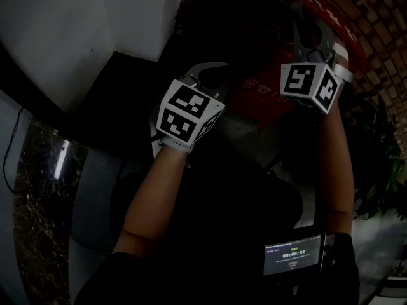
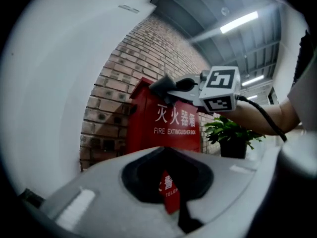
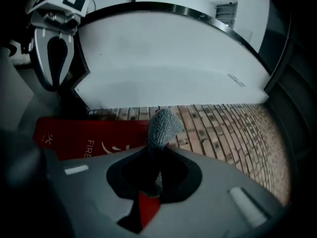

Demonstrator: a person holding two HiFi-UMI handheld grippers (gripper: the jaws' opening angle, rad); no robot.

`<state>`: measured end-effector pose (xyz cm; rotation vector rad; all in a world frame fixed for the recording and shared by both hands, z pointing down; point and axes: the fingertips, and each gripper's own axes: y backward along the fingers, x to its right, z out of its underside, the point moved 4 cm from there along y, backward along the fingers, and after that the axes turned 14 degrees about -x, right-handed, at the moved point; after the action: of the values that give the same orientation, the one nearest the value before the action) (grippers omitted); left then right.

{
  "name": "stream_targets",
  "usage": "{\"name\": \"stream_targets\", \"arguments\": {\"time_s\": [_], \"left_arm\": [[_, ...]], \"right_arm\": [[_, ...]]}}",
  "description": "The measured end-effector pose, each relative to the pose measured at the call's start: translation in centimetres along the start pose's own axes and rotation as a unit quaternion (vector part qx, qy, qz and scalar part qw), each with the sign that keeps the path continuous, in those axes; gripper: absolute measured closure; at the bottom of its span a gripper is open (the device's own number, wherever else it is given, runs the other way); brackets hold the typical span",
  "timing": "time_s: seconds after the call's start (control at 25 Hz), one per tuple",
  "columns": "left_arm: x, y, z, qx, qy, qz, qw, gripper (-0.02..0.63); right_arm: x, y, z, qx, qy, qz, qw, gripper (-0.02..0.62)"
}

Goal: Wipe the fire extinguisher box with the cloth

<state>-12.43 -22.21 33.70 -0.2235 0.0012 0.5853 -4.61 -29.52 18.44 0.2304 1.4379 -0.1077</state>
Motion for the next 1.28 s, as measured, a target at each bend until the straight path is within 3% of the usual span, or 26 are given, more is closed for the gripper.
{"name": "stream_targets", "arguments": {"time_s": [0.28, 0.64, 1.28], "left_arm": [[-0.2, 0.3, 0.0, 0.007, 0.004, 0.001, 1.0000, 0.604], [-1.0, 0.1, 0.8, 0.002, 0.009, -0.010, 0.9999, 0.604], [-1.5, -1.5, 2.9, -0.018, 0.003, -0.019, 0.9996, 0.604]], "right_arm": [[-2.2, -1.9, -0.4, -0.023, 0.045, -0.022, 0.999, 0.565], [-6.8, -1.7, -0.4, -0.040, 0.038, -0.103, 0.993, 0.566], [-18.3, -0.9, 0.8, -0.052, 0.030, -0.200, 0.978, 0.566]]}}
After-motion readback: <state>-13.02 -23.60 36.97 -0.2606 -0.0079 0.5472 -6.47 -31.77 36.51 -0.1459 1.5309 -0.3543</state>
